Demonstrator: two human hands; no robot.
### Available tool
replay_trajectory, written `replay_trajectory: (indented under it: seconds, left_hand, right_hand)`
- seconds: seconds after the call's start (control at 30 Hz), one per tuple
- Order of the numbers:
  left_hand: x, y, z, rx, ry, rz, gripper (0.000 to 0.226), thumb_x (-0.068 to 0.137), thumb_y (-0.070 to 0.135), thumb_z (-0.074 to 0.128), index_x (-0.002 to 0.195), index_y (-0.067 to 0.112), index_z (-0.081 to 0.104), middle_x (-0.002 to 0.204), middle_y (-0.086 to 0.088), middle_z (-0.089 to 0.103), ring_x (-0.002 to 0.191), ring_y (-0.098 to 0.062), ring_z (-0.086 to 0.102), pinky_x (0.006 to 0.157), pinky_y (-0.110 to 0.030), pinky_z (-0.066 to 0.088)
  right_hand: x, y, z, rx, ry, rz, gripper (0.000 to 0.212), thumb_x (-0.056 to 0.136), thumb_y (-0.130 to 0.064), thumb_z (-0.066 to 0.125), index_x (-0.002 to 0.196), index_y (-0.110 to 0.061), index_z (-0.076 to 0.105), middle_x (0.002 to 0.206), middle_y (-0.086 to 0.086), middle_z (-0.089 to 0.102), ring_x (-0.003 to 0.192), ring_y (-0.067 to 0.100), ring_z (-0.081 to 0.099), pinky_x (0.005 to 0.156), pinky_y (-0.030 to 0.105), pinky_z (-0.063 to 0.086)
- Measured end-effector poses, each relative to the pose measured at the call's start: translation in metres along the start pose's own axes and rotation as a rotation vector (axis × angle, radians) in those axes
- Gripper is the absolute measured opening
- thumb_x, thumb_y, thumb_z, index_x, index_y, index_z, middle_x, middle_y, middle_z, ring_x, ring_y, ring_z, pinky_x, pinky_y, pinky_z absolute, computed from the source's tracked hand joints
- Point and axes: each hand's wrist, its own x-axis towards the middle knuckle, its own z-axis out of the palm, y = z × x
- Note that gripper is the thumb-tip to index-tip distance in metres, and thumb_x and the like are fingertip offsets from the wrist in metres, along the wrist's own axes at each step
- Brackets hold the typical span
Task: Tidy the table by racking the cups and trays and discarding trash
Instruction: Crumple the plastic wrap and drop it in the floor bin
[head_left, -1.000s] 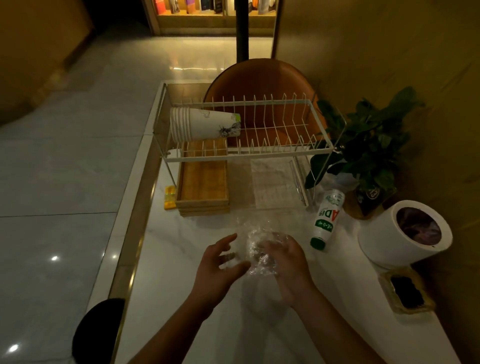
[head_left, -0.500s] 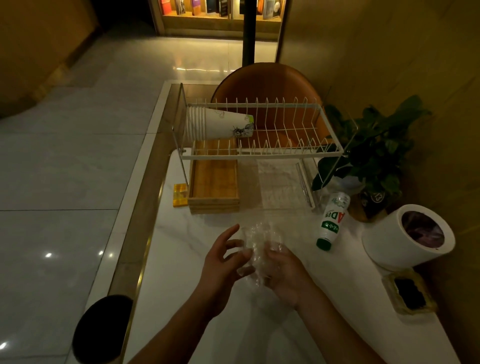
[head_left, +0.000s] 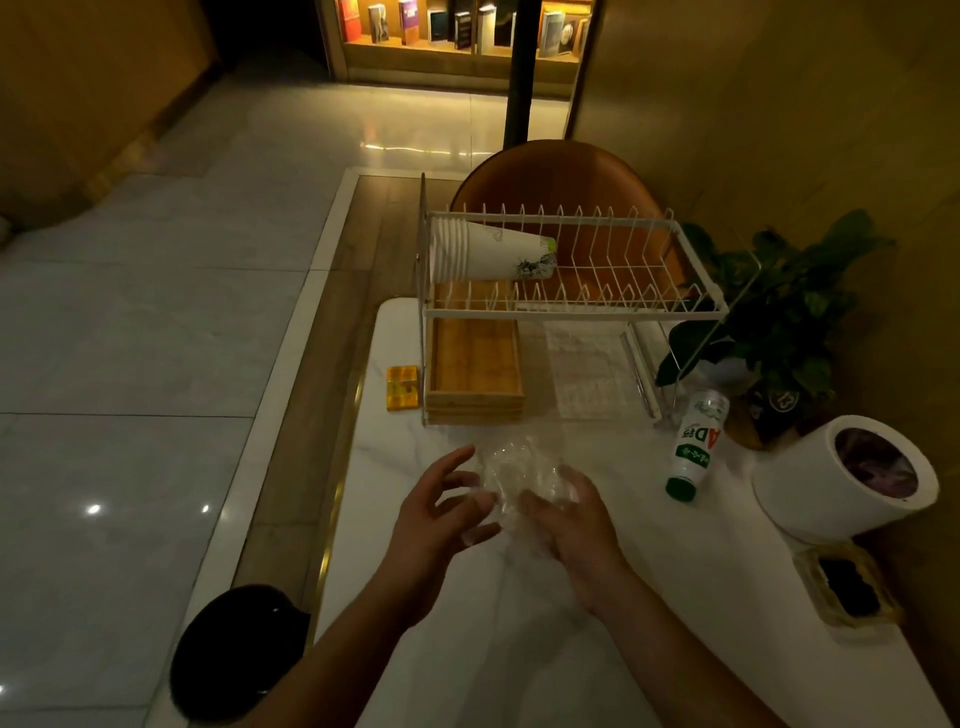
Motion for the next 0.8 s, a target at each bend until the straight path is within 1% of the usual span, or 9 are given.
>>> replay_trajectory:
  seconds: [0.1,0.17,0.27,0.33,0.4,0.53,0.6,0.67,0.8]
  left_hand:
    - [-0.008,-0.001,-0.015,0.163,0.023,0.0,0.065,0.067,0.042,0.082,0.128,0.042,0.061,0.126,-0.008,0.059,0.104,-0.024,0.071,0.088,-0.049,0.06]
    - [-0.014,-0.004,-0.025,0.265,0.029,0.004,0.068,0.062,0.049,0.082,0.127,0.047,0.059,0.126,-0.003,0.059,0.105,-0.021,0.069,0.088,-0.046,0.061]
    - [-0.022,-0.01,-0.04,0.451,0.081,0.052,0.071,0.059,0.057,0.08,0.126,0.056,0.055,0.125,0.012,0.054,0.107,-0.008,0.064,0.085,-0.033,0.06]
    - [-0.027,-0.014,-0.049,0.568,0.121,0.098,0.073,0.057,0.061,0.079,0.125,0.06,0.051,0.124,0.02,0.049,0.108,-0.004,0.061,0.081,-0.026,0.057]
    - [-0.033,-0.016,-0.056,0.657,0.163,0.123,0.073,0.056,0.063,0.077,0.124,0.061,0.047,0.123,0.025,0.043,0.11,-0.004,0.057,0.083,-0.028,0.057]
    - [-0.051,-0.023,-0.068,0.79,0.223,0.13,0.081,0.065,0.054,0.08,0.137,0.046,0.044,0.128,0.016,0.039,0.119,-0.013,0.051,0.097,-0.041,0.052]
    - [-0.068,-0.026,-0.069,0.844,0.298,0.132,0.087,0.063,0.062,0.075,0.14,0.042,0.043,0.133,0.013,0.039,0.121,-0.013,0.049,0.096,-0.033,0.048]
    - [-0.088,-0.03,-0.069,0.94,0.37,0.136,0.09,0.062,0.067,0.072,0.143,0.041,0.04,0.138,0.012,0.039,0.12,-0.008,0.048,0.092,-0.025,0.043]
    - [-0.127,-0.041,-0.073,1.121,0.46,0.109,0.09,0.07,0.061,0.076,0.148,0.036,0.037,0.146,0.007,0.04,0.121,-0.012,0.052,0.091,-0.025,0.047]
  right_hand:
    - [-0.005,0.004,0.007,-0.331,0.094,-0.237,0.089,0.074,-0.037,0.081,0.141,-0.054,0.025,0.116,-0.013,0.052,0.105,0.009,0.056,0.078,0.027,0.052]
    - [-0.007,0.008,0.012,-0.411,0.129,-0.353,0.076,0.077,-0.031,0.079,0.136,-0.053,0.038,0.114,-0.019,0.054,0.107,0.004,0.054,0.08,0.021,0.049]
    - [-0.01,0.011,0.016,-0.495,0.17,-0.407,0.046,0.079,-0.028,0.078,0.12,-0.037,0.061,0.105,-0.03,0.055,0.11,0.002,0.056,0.081,0.008,0.041]
    - [-0.015,0.011,0.016,-0.518,0.147,-0.41,0.041,0.079,-0.028,0.078,0.118,-0.032,0.064,0.1,-0.031,0.056,0.102,-0.004,0.056,0.073,0.0,0.038]
    - [-0.019,0.01,0.014,-0.547,0.112,-0.426,0.041,0.08,-0.029,0.077,0.119,-0.03,0.064,0.105,-0.026,0.059,0.094,-0.011,0.052,0.068,-0.004,0.037]
    - [-0.023,0.009,0.01,-0.585,0.031,-0.478,0.043,0.079,-0.03,0.078,0.119,-0.027,0.065,0.106,-0.022,0.059,0.101,-0.003,0.054,0.079,0.005,0.038]
    - [-0.026,0.014,0.01,-0.593,-0.016,-0.487,0.042,0.078,-0.03,0.079,0.118,-0.027,0.066,0.106,-0.022,0.059,0.101,-0.002,0.054,0.079,0.008,0.039]
    - [-0.031,0.023,0.013,-0.61,-0.076,-0.498,0.041,0.078,-0.029,0.079,0.116,-0.028,0.067,0.105,-0.022,0.06,0.098,-0.002,0.056,0.076,0.004,0.038]
    - [-0.046,0.037,0.026,-0.634,-0.184,-0.523,0.04,0.076,-0.026,0.08,0.114,-0.025,0.068,0.107,-0.016,0.066,0.097,0.001,0.058,0.073,0.001,0.036]
